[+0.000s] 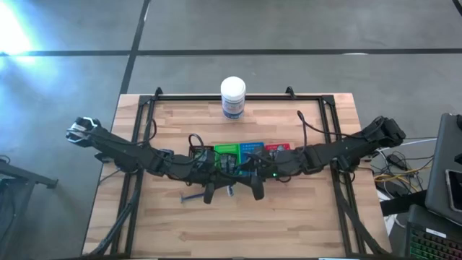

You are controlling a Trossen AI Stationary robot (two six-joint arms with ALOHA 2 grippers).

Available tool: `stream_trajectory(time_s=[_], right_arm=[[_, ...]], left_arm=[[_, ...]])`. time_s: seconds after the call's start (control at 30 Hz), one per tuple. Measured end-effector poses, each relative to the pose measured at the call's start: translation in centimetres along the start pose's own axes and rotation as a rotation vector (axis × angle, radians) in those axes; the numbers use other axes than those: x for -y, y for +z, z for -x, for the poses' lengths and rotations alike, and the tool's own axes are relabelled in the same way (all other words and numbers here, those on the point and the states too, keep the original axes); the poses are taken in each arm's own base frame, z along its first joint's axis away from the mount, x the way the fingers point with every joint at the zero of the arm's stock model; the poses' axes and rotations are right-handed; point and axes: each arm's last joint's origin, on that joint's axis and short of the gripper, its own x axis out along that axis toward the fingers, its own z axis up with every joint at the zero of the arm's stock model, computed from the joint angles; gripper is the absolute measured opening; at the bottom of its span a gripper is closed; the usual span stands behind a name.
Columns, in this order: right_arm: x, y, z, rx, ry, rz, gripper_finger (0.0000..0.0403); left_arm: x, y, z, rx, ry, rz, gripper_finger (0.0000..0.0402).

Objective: Pick & Place Travel size toiletries
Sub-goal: Put the blue razor into the blue bin

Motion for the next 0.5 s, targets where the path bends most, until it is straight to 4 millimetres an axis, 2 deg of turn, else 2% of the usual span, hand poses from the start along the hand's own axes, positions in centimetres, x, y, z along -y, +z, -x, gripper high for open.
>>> stream_trajectory(time_s=[0.17, 0.43, 0.5], right_arm=[[0.34, 0.27, -0.10, 0.006, -0.010, 0.011, 0.0146], [0.76, 0.49, -0.23, -0.010, -0.006, 0.047, 0.0032], [0.84, 0.58, -0.24, -0.009, -0.007, 0.059, 0.0025]], left_arm=[[-0.24, 0.19, -0.08, -0.003, -0.003, -0.002, 0.0026], [-0.79, 0.53, -0.22, 0.000, 0.009, -0.014, 0.0026], [-0.88, 0.60, -0.25, -0.004, 0.004, -0.018, 0.0026]])
